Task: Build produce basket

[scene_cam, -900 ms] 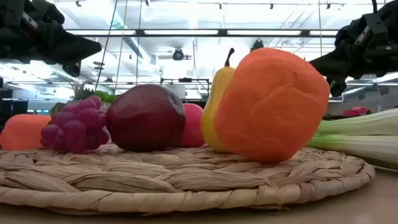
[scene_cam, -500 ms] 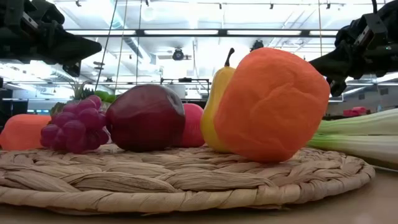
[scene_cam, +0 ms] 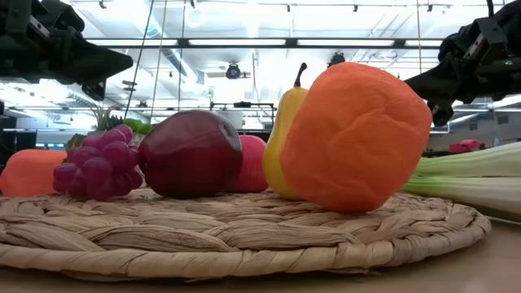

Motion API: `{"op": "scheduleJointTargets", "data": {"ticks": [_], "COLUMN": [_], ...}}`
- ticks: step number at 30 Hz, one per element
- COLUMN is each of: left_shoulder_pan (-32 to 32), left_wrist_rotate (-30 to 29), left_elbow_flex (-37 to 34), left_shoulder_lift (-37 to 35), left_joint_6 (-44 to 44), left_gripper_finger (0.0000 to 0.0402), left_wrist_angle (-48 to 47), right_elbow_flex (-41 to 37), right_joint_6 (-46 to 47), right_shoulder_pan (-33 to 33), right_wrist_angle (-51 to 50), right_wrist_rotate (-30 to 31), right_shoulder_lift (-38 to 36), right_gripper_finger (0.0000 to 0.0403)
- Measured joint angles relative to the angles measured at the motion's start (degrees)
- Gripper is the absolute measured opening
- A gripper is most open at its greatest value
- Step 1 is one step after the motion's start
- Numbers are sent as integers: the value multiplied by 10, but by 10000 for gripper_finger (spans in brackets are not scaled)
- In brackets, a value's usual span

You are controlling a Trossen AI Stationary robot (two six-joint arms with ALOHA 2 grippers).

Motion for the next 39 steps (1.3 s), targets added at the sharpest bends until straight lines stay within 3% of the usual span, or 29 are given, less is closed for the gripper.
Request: {"op": "scheduleJointTargets", "data": {"ticks": [39], "left_shoulder_pan": [0], "left_wrist_rotate": [0], "left_elbow_flex": [0], "left_shoulder_lift": [0], "left_joint_6": [0], "left_gripper_finger": [30], "left_wrist_angle": [-3], "right_elbow_flex": [0], "right_joint_6": [0], "right_shoulder_pan": [0], "right_wrist_angle": [3], "right_wrist_rotate": [-2], "right_shoulder_lift": [0], "right_gripper_finger": [14]}}
